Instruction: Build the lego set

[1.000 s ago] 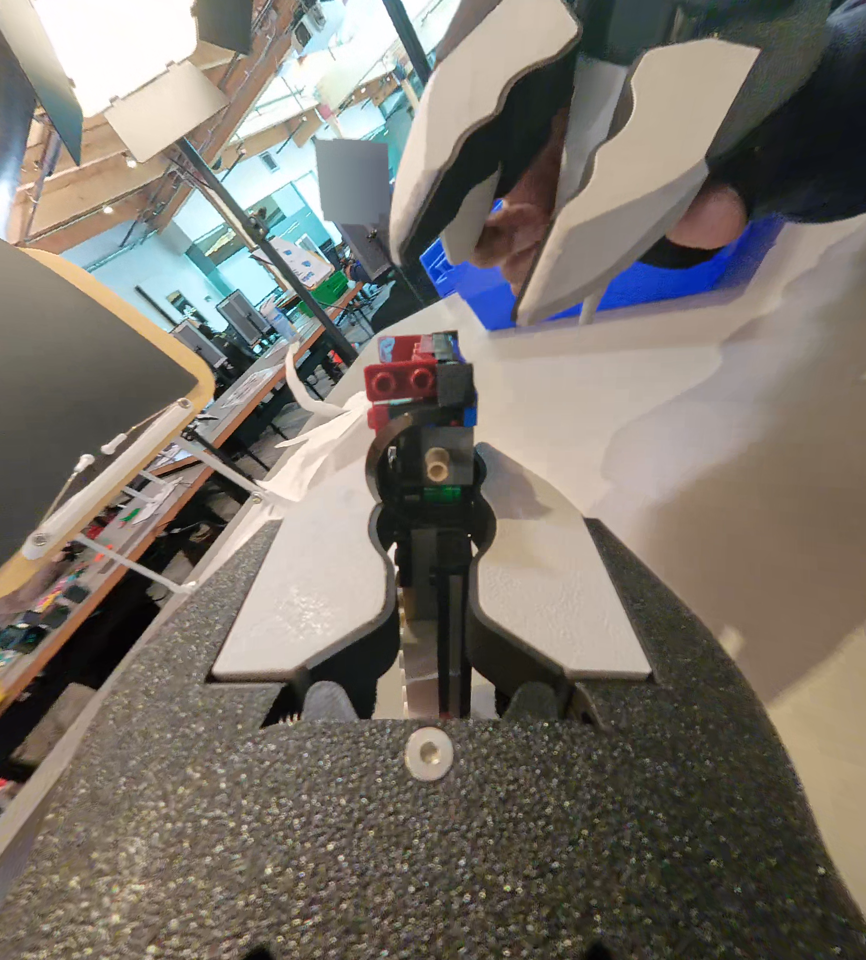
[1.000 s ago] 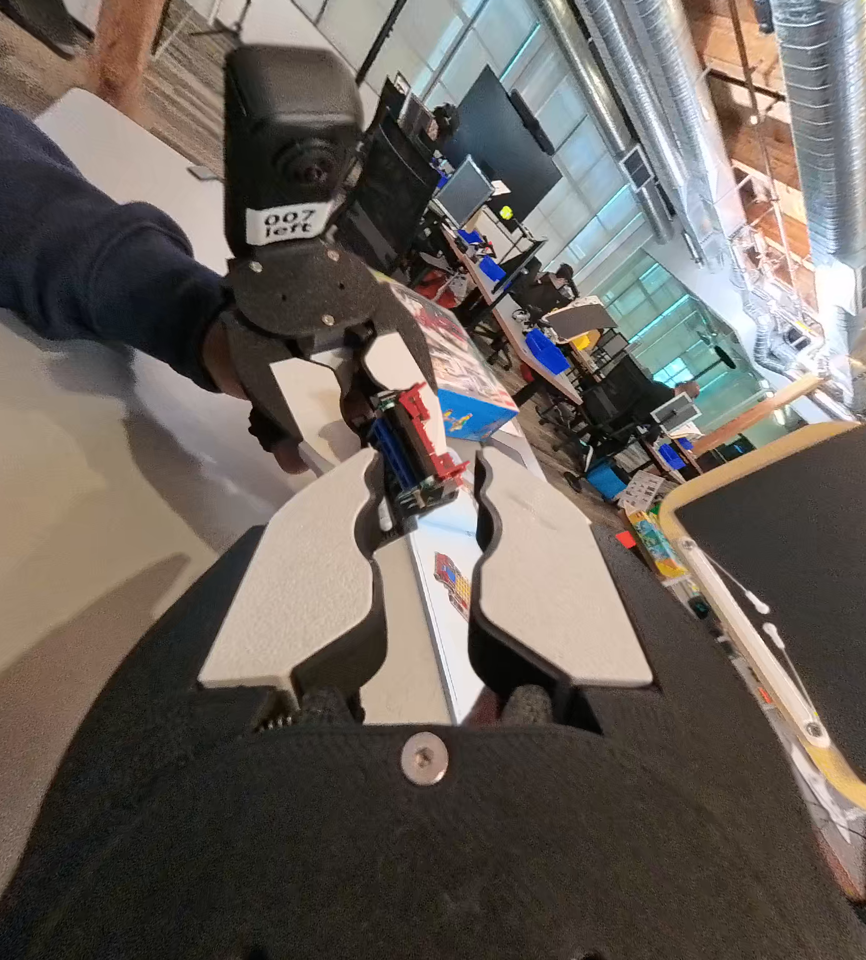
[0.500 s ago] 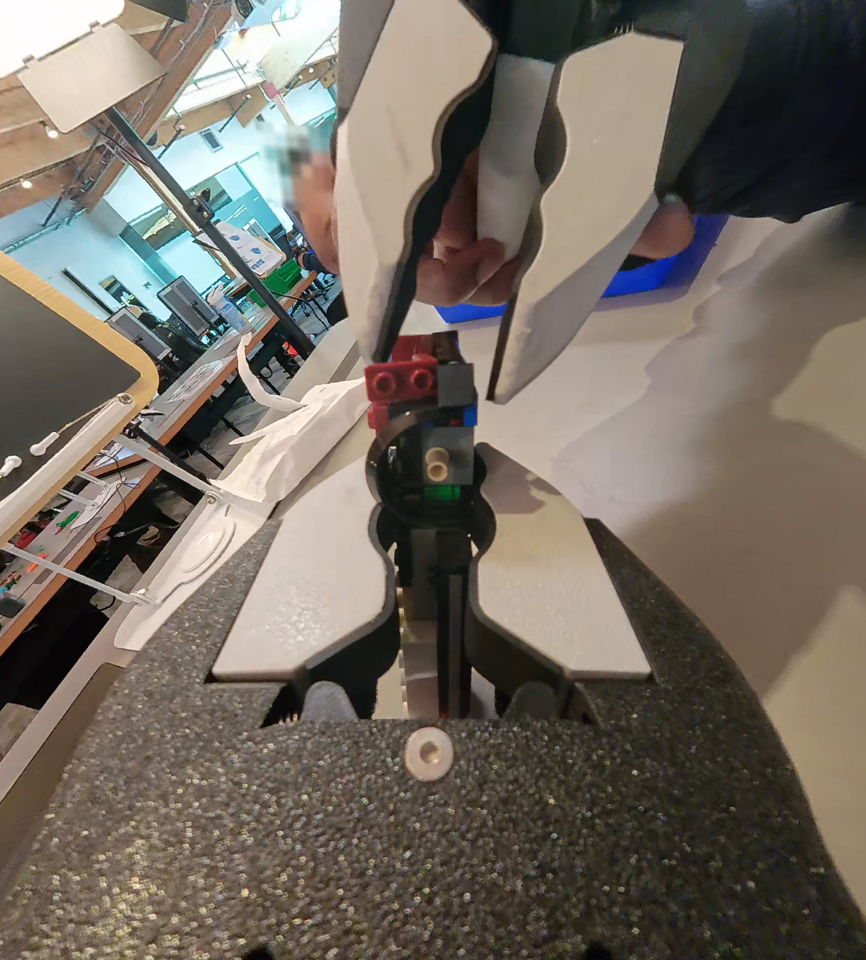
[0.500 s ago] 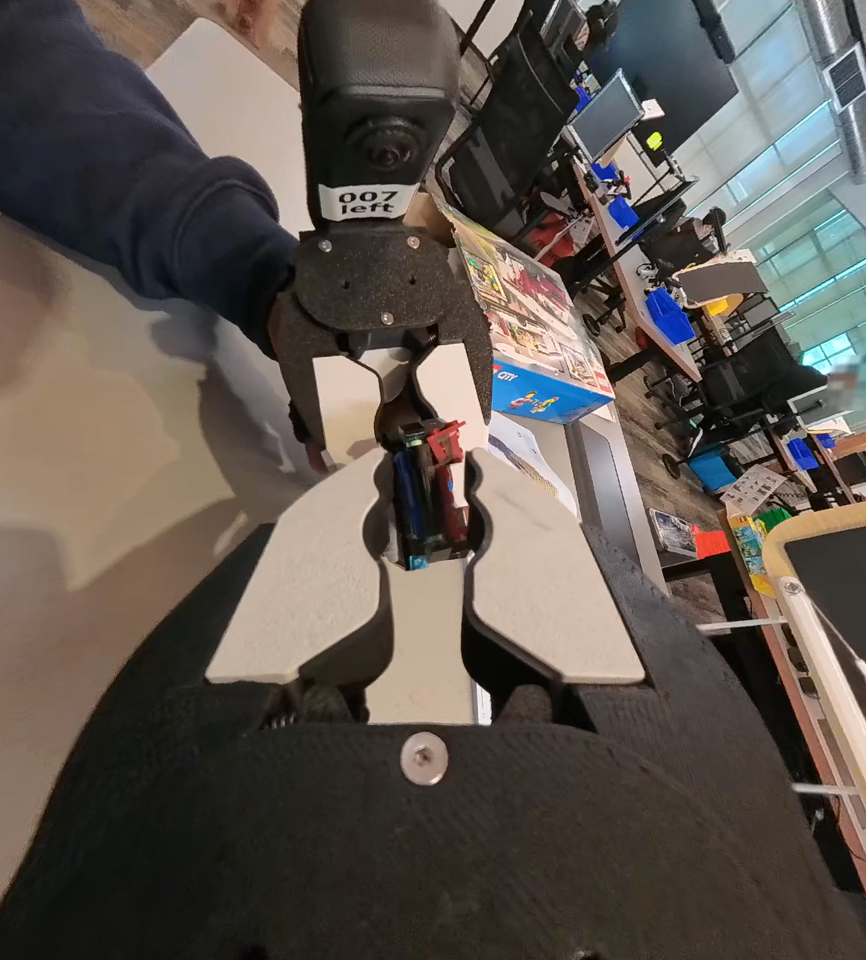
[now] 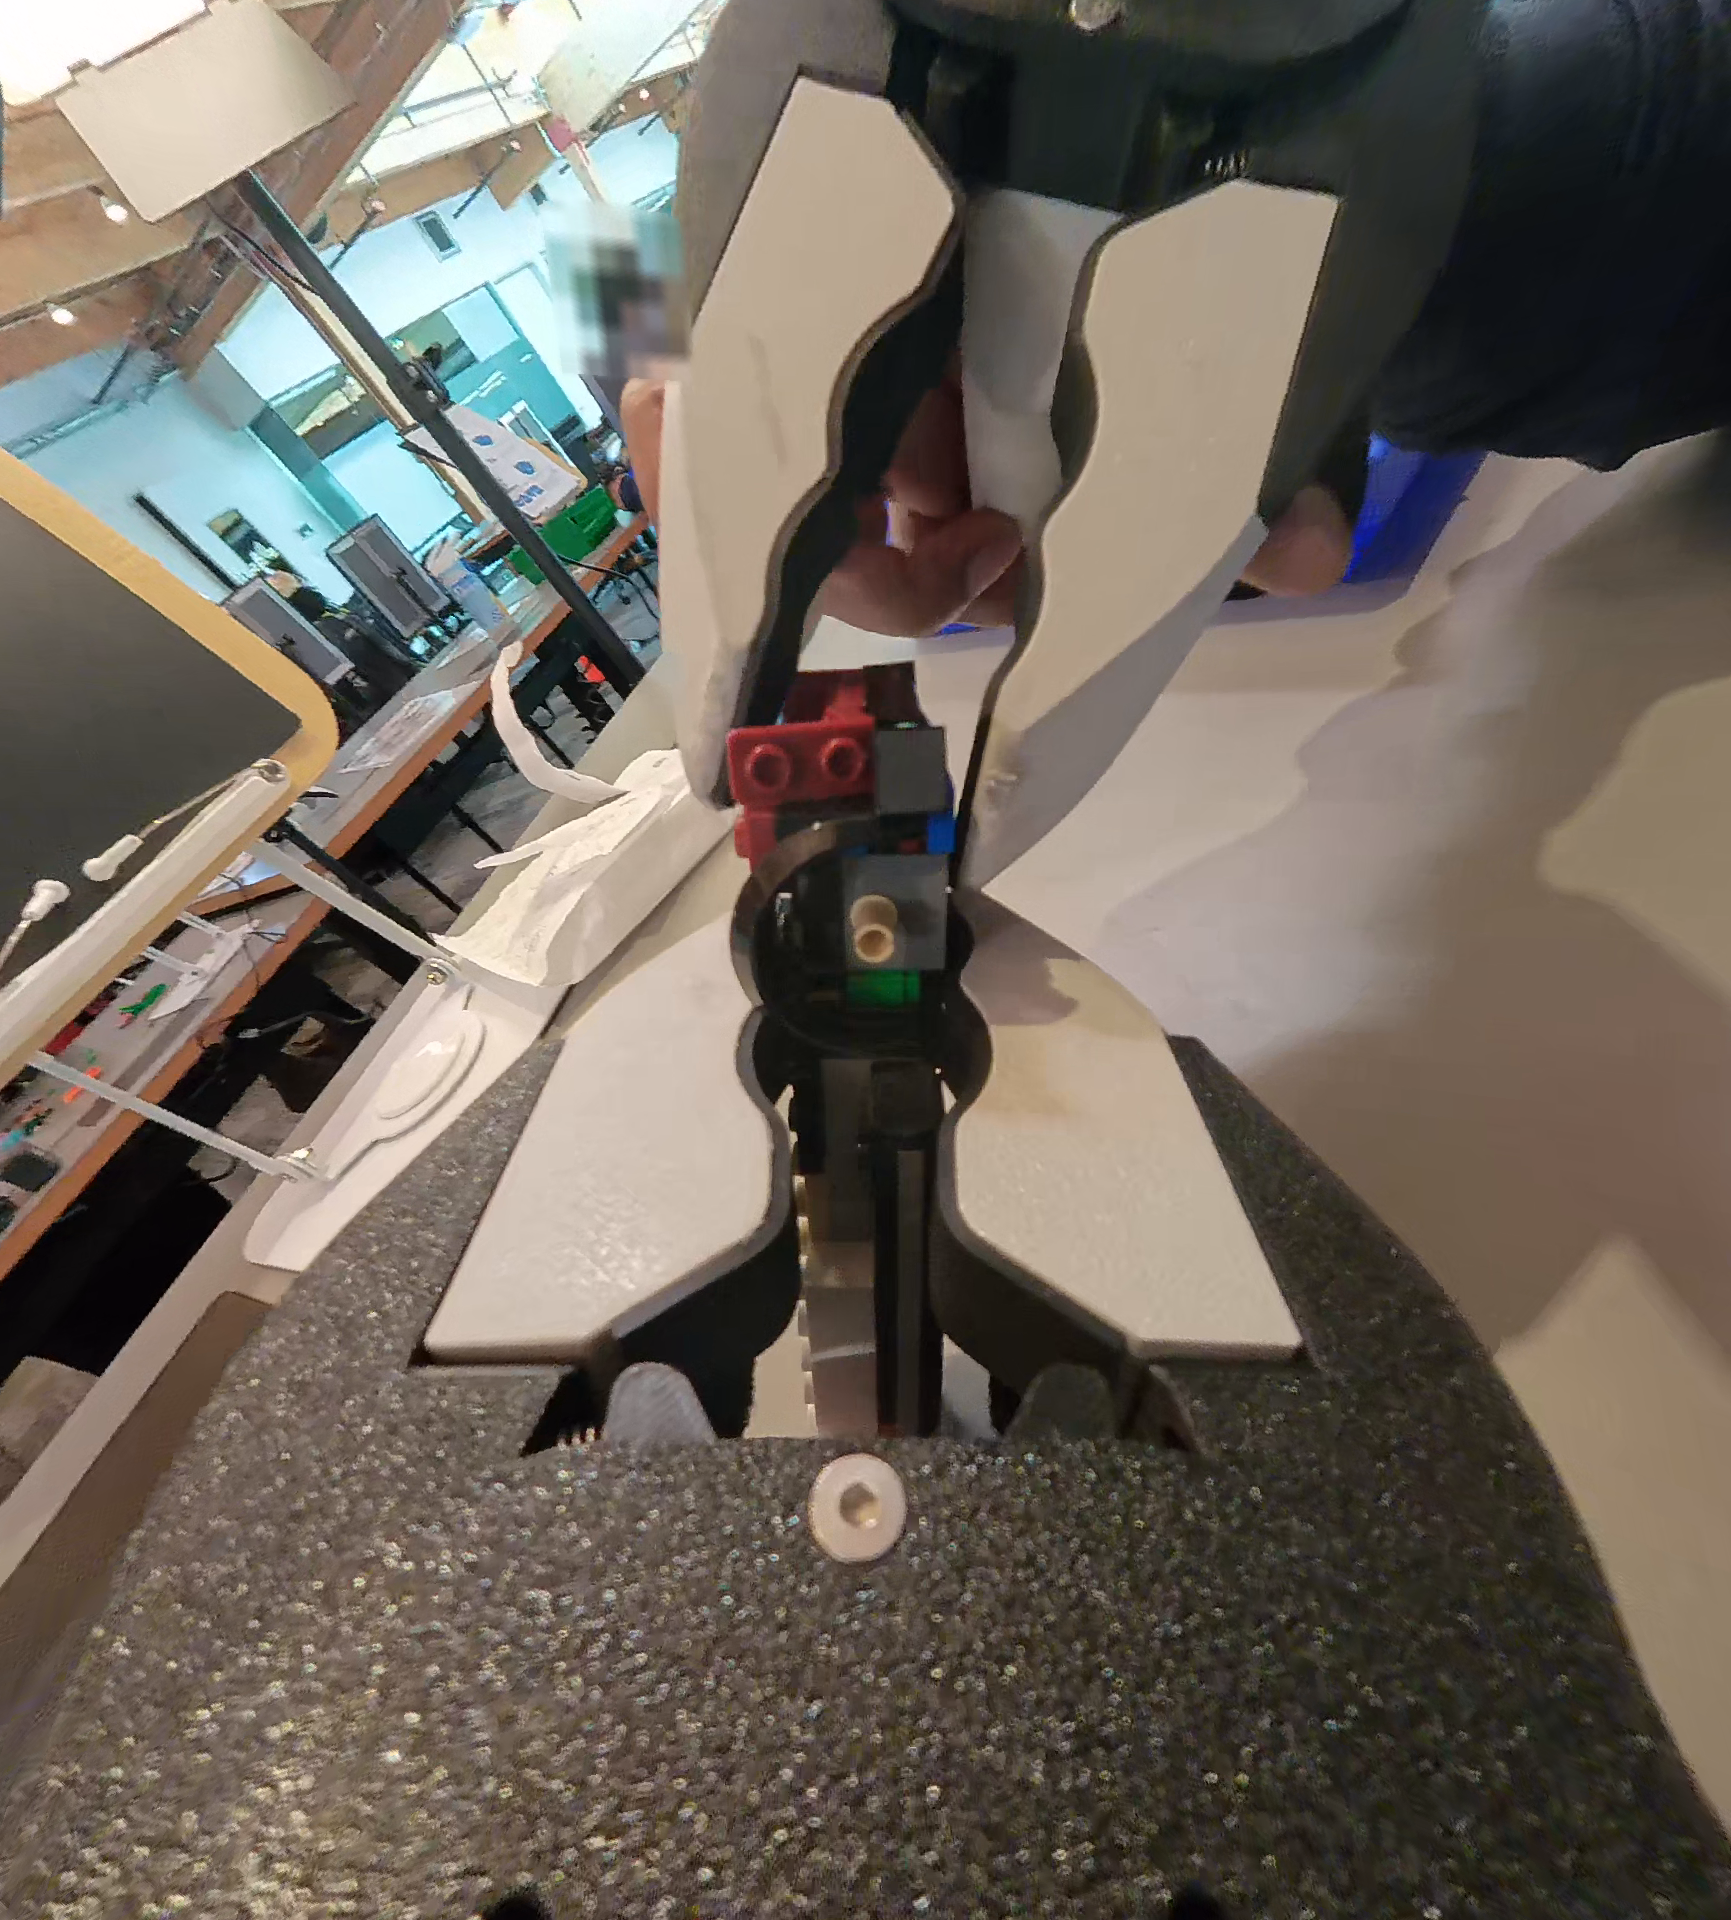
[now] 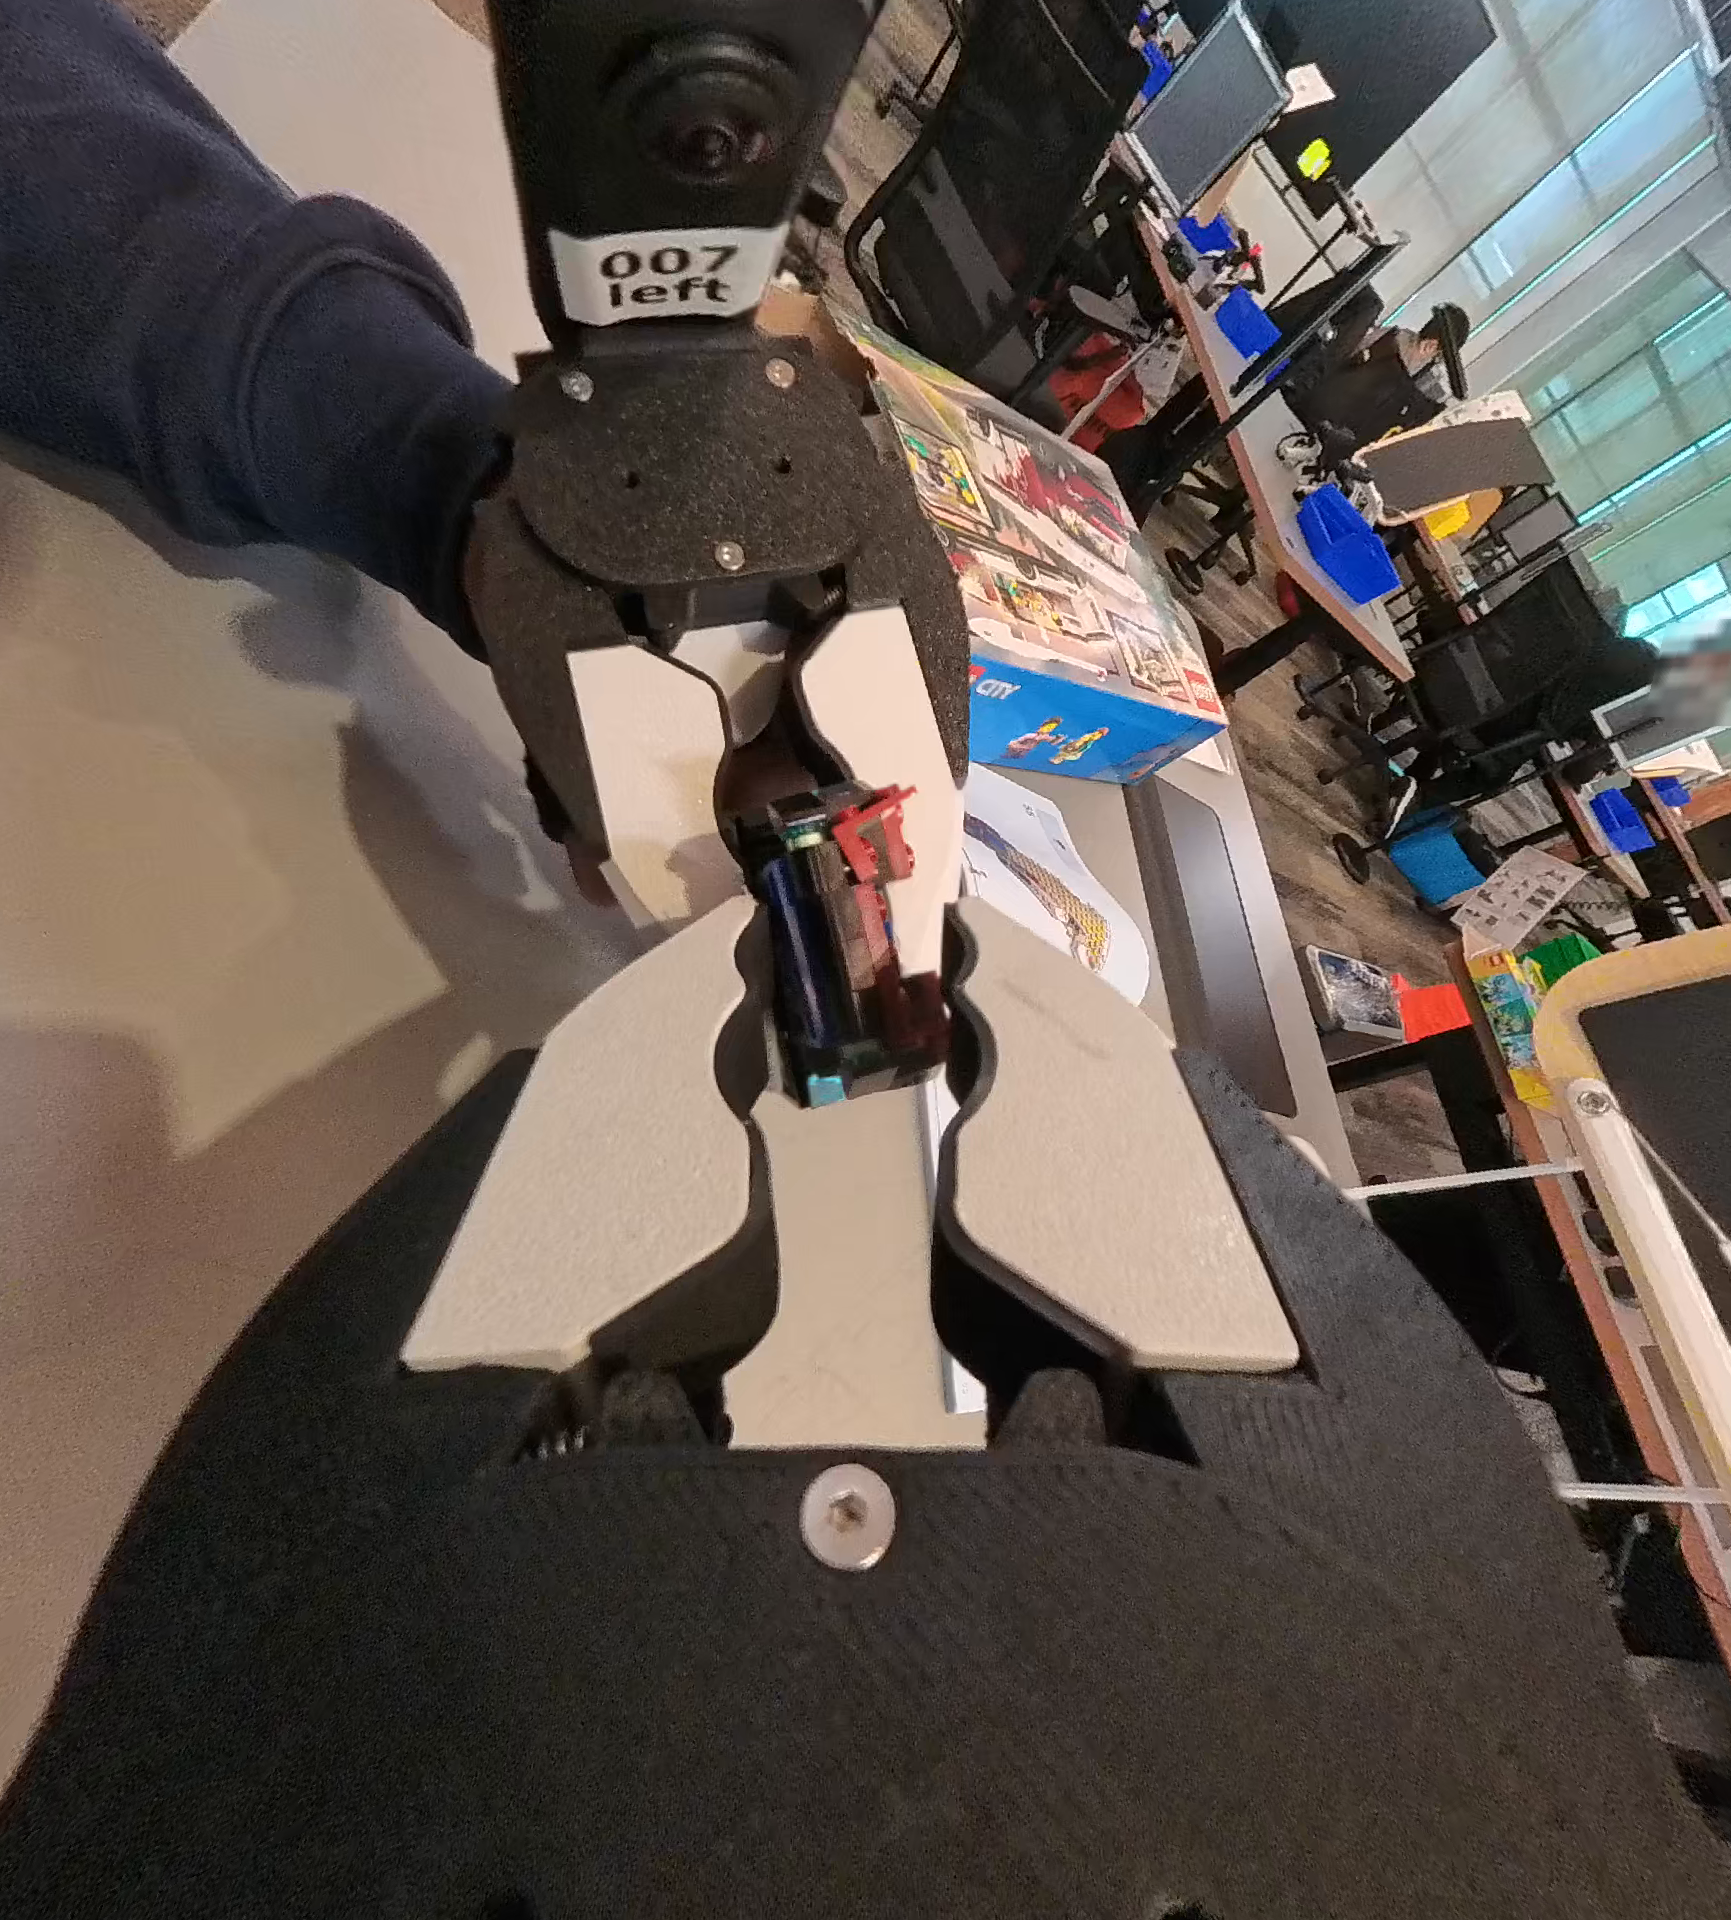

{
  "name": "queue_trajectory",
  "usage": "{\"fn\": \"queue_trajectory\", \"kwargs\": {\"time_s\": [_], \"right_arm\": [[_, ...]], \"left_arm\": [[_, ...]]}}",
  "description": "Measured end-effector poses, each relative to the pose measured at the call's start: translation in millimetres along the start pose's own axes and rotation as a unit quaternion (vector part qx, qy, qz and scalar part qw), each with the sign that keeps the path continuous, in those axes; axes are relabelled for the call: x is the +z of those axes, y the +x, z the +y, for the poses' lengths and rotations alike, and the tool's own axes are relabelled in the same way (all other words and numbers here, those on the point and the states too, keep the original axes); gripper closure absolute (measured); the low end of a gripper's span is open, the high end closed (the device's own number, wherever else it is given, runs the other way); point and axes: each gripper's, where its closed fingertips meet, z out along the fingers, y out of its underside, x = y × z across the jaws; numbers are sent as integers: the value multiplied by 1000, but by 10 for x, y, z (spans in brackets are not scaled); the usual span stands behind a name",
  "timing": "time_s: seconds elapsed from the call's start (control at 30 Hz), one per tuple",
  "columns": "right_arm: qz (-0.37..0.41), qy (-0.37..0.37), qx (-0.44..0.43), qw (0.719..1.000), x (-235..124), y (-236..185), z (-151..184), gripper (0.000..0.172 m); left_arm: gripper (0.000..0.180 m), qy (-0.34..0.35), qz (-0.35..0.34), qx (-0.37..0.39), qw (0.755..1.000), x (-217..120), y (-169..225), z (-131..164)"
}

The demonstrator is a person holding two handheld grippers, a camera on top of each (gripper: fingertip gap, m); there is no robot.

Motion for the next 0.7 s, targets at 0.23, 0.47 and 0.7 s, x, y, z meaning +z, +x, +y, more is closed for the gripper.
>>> {"fn": "queue_trajectory", "kwargs": {"time_s": [0.23, 0.47, 0.7], "right_arm": [[-11, -7, 5, 1000, 1, -25, 29, 142], [-20, -13, -10, 1000, 7, -50, 69, 144], [-31, -11, -12, 999, 9, -70, 79, 145]], "left_arm": [[155, -21, -40, 63, 997, -8, -34, 21], [153, -36, -47, 86, 995, -1, -27, 58], [153, -38, -45, 88, 994, 2, -17, 67]]}}
